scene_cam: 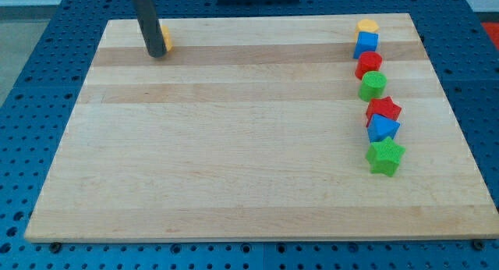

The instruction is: Push the yellow hexagon slightly into the top right side of the cube

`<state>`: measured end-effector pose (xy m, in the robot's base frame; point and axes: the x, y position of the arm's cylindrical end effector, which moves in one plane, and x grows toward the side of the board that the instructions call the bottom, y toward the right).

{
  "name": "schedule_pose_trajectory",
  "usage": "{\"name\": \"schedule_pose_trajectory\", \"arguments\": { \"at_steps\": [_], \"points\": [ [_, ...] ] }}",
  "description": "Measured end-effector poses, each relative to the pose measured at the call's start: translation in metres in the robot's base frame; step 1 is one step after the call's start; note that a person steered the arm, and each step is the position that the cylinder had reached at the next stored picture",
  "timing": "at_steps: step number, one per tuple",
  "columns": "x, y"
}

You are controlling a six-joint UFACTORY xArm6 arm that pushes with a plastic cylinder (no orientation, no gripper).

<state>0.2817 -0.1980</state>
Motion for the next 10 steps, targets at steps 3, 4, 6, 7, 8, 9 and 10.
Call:
{"name": "schedule_pose_trajectory", "arguments": {
  "at_steps": [3, 4, 6, 7, 8, 9, 10],
  "points": [
    [0.01, 0.009],
    [0.012, 0.069],
    [-0.021, 0.157],
    [-0.022, 0.171],
    [-0.043, 0.247],
    [-0.054, 0.345],
    [-0.058, 0.428]
  ]
}}
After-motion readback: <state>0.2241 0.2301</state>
